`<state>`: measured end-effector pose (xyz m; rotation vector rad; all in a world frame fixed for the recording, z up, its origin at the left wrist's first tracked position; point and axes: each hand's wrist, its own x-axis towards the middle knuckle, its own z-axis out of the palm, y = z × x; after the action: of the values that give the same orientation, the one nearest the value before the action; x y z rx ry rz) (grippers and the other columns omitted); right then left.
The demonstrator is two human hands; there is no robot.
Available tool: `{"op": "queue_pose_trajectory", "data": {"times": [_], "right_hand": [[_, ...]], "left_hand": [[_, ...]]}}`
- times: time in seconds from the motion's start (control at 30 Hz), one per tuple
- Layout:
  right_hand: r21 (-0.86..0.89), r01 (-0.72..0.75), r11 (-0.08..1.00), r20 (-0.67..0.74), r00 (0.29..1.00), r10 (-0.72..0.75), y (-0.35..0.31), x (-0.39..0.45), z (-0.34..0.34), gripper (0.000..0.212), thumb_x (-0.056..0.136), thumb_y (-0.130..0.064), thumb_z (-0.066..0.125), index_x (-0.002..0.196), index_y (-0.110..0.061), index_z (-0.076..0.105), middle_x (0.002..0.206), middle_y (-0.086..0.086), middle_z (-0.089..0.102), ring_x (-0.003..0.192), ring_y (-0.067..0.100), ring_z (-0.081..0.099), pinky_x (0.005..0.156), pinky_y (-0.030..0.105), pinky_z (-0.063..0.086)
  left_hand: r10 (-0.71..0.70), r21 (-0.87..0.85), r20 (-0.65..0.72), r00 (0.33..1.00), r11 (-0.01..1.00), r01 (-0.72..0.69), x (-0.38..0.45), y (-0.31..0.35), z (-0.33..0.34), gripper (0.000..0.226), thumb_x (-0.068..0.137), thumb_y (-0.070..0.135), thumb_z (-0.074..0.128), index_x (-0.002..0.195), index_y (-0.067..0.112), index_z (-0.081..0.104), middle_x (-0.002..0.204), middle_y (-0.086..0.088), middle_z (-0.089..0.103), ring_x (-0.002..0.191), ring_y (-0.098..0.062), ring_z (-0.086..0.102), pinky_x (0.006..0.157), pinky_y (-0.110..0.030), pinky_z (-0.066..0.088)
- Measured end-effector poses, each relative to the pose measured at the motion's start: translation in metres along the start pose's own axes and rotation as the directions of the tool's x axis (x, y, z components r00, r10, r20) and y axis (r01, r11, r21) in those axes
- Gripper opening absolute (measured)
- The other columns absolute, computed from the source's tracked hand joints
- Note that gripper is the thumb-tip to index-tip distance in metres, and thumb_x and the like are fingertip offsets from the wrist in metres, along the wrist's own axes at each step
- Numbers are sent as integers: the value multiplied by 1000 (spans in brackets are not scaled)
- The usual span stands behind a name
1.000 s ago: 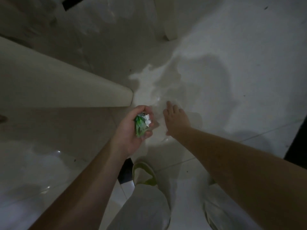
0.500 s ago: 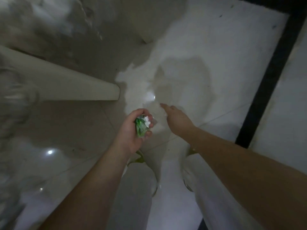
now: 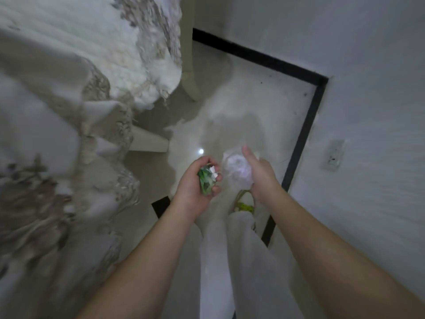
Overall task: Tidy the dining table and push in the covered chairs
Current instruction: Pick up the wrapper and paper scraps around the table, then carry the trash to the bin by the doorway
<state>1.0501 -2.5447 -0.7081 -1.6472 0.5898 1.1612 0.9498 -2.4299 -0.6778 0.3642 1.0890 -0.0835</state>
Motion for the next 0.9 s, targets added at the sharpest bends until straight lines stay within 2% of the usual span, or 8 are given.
{"op": "queue_pose_trajectory", "data": {"times": [0.1,0.17,0.3,0.53,0.67,0.77,0.83,0.9], "right_hand": [[88,67,994,64,995,-72,-28,-44,-4,38,81,-27,73,103,3,67,89,21,69,70,29,67,60,37,56],[107,88,990,84,992,-98,-47,-70,-3,31,81,-18,72,103,4,67,87,19,68,67,27,66,55,33,53],[102,127,987,154,978,-141,-70,-123,11,17,80,-11,70,93,0,72,101,26,68,83,35,65,68,39,52],[140,147,979,206,963,-175,-106,-218,43,22,92,-19,60,112,-10,60,97,16,68,63,17,64,50,29,51],[223,175,959,231,946,-226,-128,-266,67,19,95,-14,44,100,-26,59,73,4,67,53,11,59,53,28,42],[252,179,951,286,925,-250,-141,-303,87,23,89,-10,44,93,-18,66,80,8,65,67,19,59,57,31,49],[321,124,939,369,897,-245,-142,-320,100,9,82,-14,50,80,-11,58,86,10,57,65,20,55,56,29,45],[422,33,906,506,821,-265,-142,-331,114,14,71,-27,65,72,-15,58,80,6,57,60,16,52,60,28,36]], "left_hand": [[37,32,30,999,999,-38,-50,20,16,18,91,25,47,74,21,52,67,4,49,50,-9,44,38,-17,25],[81,50,68,994,995,-85,-83,33,25,15,89,25,48,75,21,51,66,4,49,51,-9,44,38,-17,25],[172,54,173,970,982,-183,-147,58,34,10,84,26,50,77,19,50,67,2,47,53,-11,43,39,-19,26],[273,-37,259,927,961,-273,-239,115,30,16,89,24,48,74,17,51,69,0,46,52,-12,40,40,-20,22],[315,-53,292,903,948,-313,-281,132,23,19,91,24,45,74,17,51,69,-1,45,53,-13,36,41,-21,19],[351,-78,311,883,936,-344,-306,138,11,15,89,24,47,77,16,49,71,-2,43,54,-14,36,41,-20,20],[368,-97,309,877,930,-355,-320,140,-1,13,87,25,50,77,15,50,72,-3,42,54,-14,37,43,-21,17],[395,-133,293,871,919,-372,-336,143,-15,12,85,24,52,77,15,52,73,-3,43,53,-13,38,45,-22,16]]}}
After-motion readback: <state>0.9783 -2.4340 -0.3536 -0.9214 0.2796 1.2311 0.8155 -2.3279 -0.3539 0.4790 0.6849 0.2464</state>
